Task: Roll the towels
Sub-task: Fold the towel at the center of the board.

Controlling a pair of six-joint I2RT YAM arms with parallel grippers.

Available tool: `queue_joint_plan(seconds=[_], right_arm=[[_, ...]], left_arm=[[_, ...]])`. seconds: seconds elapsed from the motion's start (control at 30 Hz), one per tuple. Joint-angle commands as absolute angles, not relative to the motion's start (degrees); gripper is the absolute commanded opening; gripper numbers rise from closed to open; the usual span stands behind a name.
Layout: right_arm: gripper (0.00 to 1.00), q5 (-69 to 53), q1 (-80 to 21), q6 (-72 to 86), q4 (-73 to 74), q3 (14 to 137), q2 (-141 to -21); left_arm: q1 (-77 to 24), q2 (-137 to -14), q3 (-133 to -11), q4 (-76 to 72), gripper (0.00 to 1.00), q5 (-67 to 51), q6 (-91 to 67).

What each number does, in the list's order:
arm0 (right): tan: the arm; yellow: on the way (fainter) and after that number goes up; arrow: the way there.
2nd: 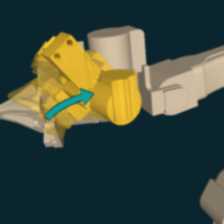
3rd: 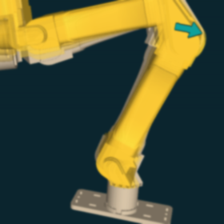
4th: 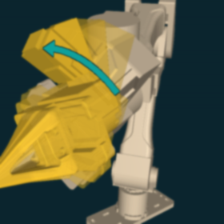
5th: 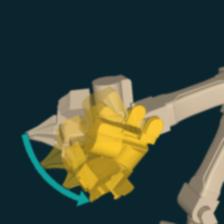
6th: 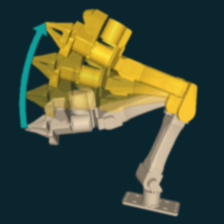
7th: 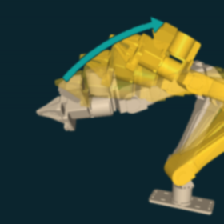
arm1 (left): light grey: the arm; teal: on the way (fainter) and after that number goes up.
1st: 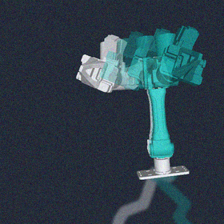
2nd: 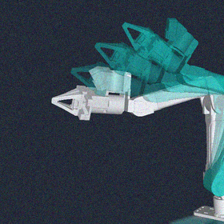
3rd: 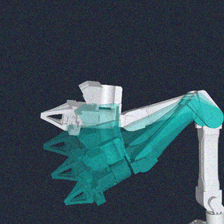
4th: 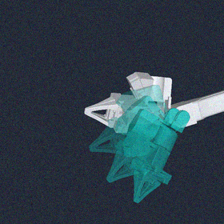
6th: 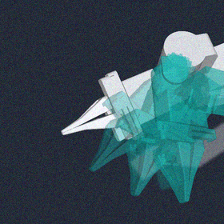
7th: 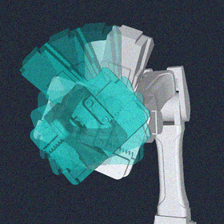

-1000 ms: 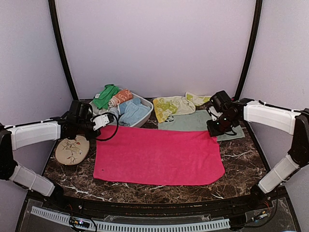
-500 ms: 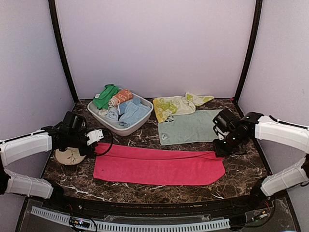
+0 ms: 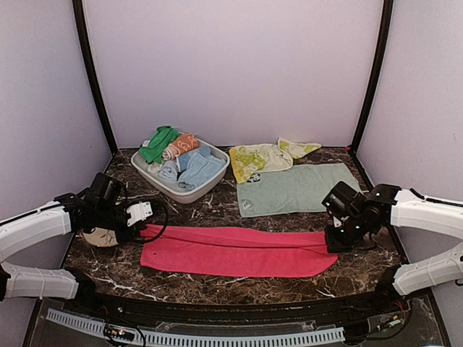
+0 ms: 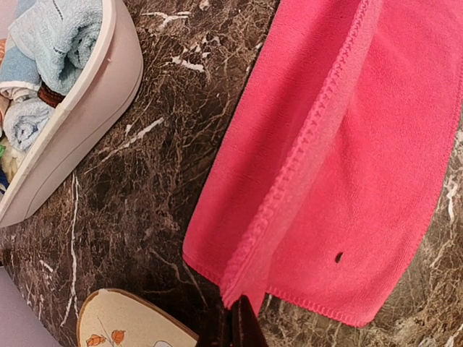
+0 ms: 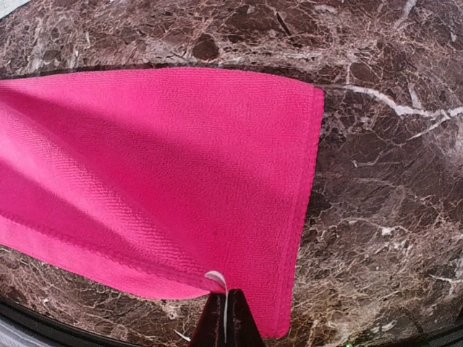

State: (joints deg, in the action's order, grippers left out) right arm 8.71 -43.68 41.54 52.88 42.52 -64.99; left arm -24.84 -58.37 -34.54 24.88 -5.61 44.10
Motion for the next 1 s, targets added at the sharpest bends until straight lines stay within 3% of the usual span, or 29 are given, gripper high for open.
queue_joint_plan(seconds=[0.0, 0.9, 0.97], right_arm=[[0.00, 8.99, -45.15, 43.66, 54.15, 42.70, -63.70], [0.00, 9.86, -52.12, 48.26, 59.24, 39.49, -62.63], [0.00, 10.37, -52.65, 48.57, 59.85, 39.47, -63.25]], left_arm=[[-26.11, -56.13, -32.89, 30.12, 0.00, -6.30, 42.11], [-28.04, -52.95, -29.22, 35.44, 0.00, -11.35, 41.53], [-28.52, -52.99, -29.22, 36.56, 0.04, -13.13, 41.59]])
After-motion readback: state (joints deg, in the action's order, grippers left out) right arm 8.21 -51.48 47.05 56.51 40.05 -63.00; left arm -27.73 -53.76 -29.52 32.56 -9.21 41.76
